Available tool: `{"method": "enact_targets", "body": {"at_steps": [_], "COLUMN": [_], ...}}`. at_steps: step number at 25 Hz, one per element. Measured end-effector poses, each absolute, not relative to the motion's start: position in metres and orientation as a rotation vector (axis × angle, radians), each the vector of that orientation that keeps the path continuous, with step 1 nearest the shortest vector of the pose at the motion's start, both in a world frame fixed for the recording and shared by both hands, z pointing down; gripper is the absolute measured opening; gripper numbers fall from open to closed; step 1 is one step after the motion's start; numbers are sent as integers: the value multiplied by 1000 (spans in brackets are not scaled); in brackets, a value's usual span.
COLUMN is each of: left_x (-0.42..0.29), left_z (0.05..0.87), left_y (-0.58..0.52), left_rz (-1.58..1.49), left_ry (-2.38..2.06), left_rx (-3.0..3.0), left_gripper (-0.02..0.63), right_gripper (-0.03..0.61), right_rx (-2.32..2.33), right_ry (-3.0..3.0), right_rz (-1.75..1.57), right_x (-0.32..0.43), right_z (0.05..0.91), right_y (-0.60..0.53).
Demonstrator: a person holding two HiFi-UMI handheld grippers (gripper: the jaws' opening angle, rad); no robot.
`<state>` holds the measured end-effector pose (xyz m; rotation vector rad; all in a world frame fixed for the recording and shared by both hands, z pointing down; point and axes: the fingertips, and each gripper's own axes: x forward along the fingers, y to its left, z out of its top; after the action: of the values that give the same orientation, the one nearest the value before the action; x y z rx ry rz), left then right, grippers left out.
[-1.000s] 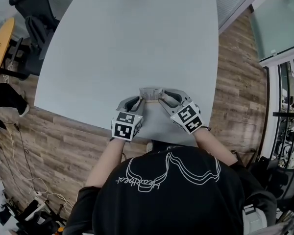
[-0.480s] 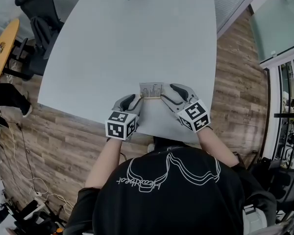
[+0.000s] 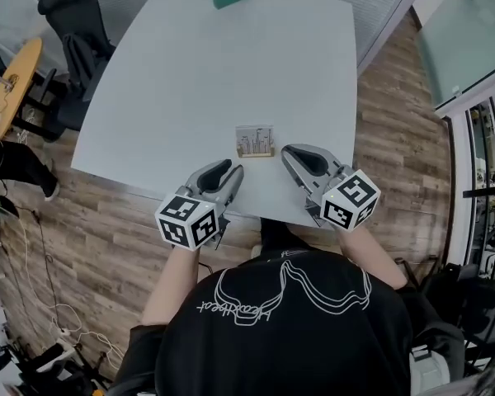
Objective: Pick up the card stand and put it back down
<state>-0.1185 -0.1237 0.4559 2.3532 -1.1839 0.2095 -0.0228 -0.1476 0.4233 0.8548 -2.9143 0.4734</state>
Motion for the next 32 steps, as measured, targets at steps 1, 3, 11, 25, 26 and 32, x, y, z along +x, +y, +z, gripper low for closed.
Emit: {"method": "enact_targets", "body": {"at_steps": [1, 3, 11, 25, 26, 32], "left_x": [-116, -110, -103, -80, -80, -77], "left_z": [448, 432, 381, 370, 368, 364], "left_y": [-117, -105, -65, -33, -33, -29], "left_rz": [195, 169, -39, 46, 56, 58], "left_ry": [-1172, -1164, -1141, -1130, -1135, -1127], "left_rx": [2375, 2413, 2455, 2535, 2543, 2561], "left_gripper": [124, 122, 39, 18, 18, 15], "right_gripper": [14, 9, 9, 8, 8, 8], "right_rx": [831, 760, 603, 555, 554, 561], "right_ry": [-2936, -2990, -3077, -3076, -3076, -3063], "right_rz": [480, 479, 462, 429, 425, 410], "right_x": [-25, -29, -35, -37, -38, -38], "right_z": [418, 408, 385, 377, 375, 375], "right_y": [-140, -124, -70, -39, -38, -35]}}
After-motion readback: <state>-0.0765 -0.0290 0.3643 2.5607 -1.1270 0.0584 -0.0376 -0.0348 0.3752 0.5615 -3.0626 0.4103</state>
